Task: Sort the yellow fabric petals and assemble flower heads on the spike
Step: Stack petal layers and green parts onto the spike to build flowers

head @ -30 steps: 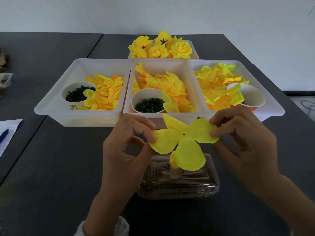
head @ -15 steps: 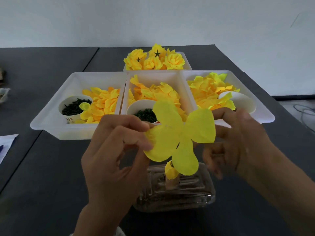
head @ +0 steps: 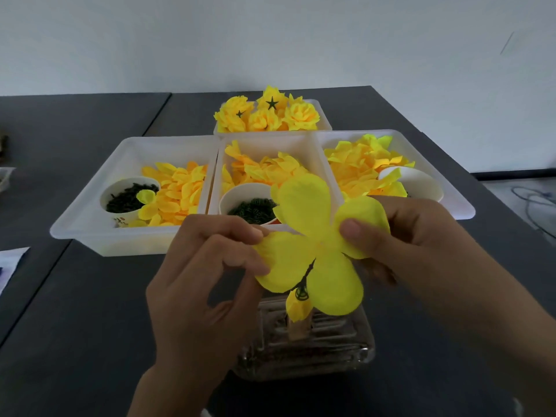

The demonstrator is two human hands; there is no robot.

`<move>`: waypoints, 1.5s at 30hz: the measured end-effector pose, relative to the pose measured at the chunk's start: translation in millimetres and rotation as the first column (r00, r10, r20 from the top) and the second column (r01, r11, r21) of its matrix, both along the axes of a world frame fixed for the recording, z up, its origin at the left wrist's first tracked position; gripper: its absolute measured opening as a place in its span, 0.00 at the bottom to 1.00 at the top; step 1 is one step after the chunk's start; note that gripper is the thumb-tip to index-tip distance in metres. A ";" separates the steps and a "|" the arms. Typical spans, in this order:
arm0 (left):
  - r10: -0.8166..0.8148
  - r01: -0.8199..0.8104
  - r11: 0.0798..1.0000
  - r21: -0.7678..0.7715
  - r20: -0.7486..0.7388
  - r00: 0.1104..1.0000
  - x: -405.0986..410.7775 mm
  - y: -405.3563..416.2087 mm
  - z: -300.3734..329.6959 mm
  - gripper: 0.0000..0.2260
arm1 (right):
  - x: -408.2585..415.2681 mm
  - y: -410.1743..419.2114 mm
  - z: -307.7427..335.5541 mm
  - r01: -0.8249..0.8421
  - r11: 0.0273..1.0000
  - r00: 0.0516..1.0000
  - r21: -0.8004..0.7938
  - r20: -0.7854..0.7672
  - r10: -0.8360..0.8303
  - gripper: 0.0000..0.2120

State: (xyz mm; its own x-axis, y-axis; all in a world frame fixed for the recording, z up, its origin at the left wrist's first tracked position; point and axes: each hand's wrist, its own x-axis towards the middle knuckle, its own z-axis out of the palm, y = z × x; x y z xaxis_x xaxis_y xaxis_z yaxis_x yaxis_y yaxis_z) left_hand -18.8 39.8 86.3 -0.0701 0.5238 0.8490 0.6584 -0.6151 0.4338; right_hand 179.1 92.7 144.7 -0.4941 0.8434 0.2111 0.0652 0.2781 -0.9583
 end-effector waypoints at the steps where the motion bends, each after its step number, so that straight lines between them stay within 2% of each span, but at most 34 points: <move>1: 0.025 -0.025 1.000 0.006 0.014 1.000 0.3 -0.1 -3.0 0.14 | 1.7 1.4 -0.9 -0.004 0.998 1.000 -0.059 -0.016 0.003 0.11; 6: 0.035 -0.031 0.998 -0.049 0.088 0.995 -2.0 0.5 -17.2 0.10 | 7.5 5.7 -10.7 -0.173 0.912 0.979 -0.373 -0.164 0.118 0.11; 9: 0.006 0.007 0.996 -0.091 0.141 0.990 -2.9 -1.2 -22.7 0.12 | 7.7 10.2 -21.6 -0.183 0.871 0.980 -0.455 -0.159 0.123 0.14; 14: 0.011 0.004 0.993 -0.117 0.125 0.992 -2.4 -1.7 -28.6 0.15 | 9.8 14.8 -41.5 -0.079 0.918 0.996 -0.388 0.005 0.088 0.15; 16: 0.020 -0.006 0.992 -0.125 0.111 0.994 -1.7 -2.5 -31.4 0.15 | 11.0 15.3 -48.8 -0.062 0.917 0.997 -0.393 0.026 0.079 0.13; 23: 0.029 -0.010 0.989 -0.145 0.130 0.991 -1.3 -0.4 -40.9 0.13 | 10.1 15.6 -62.8 -0.057 0.880 0.997 -0.471 0.014 0.072 0.14; 25: 0.020 0.002 0.990 -0.145 0.153 0.988 -1.1 -0.8 -40.9 0.12 | 10.3 15.6 -63.4 -0.070 0.886 0.997 -0.459 -0.014 0.071 0.16; 28: 0.039 -0.018 0.992 -0.127 0.166 0.985 -1.0 0.0 -40.3 0.15 | 11.6 17.1 -60.4 -0.086 0.902 0.996 -0.423 -0.049 0.073 0.17; 31: 0.049 -0.024 0.991 -0.134 0.181 0.982 -0.2 2.9 -39.9 0.16 | 10.9 21.1 -58.3 -0.060 0.911 0.998 -0.407 -0.037 0.049 0.17; 34: 0.053 -0.028 0.990 -0.139 0.177 0.983 0.4 5.3 -40.2 0.13 | 8.9 24.0 -60.3 -0.019 0.916 1.000 -0.400 -0.008 0.018 0.18; 41: 0.037 -0.006 0.990 -0.138 0.225 0.974 3.2 8.8 -41.3 0.13 | 7.1 27.0 -64.0 -0.027 0.903 0.999 -0.429 -0.043 0.010 0.17; 45: 0.022 0.015 0.988 -0.152 0.238 0.971 5.0 8.6 -44.9 0.14 | 8.8 27.1 -68.5 0.015 0.914 1.000 -0.405 0.002 -0.016 0.17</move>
State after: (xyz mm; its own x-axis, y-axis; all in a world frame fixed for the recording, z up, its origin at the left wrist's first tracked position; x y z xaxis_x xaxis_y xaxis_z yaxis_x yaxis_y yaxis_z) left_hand -13.8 48.4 41.4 -0.2624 0.6448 0.7179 0.5266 -0.5277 0.6665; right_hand 187.9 119.8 76.2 -0.4805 0.8642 -0.1496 0.0654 -0.1348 -0.9887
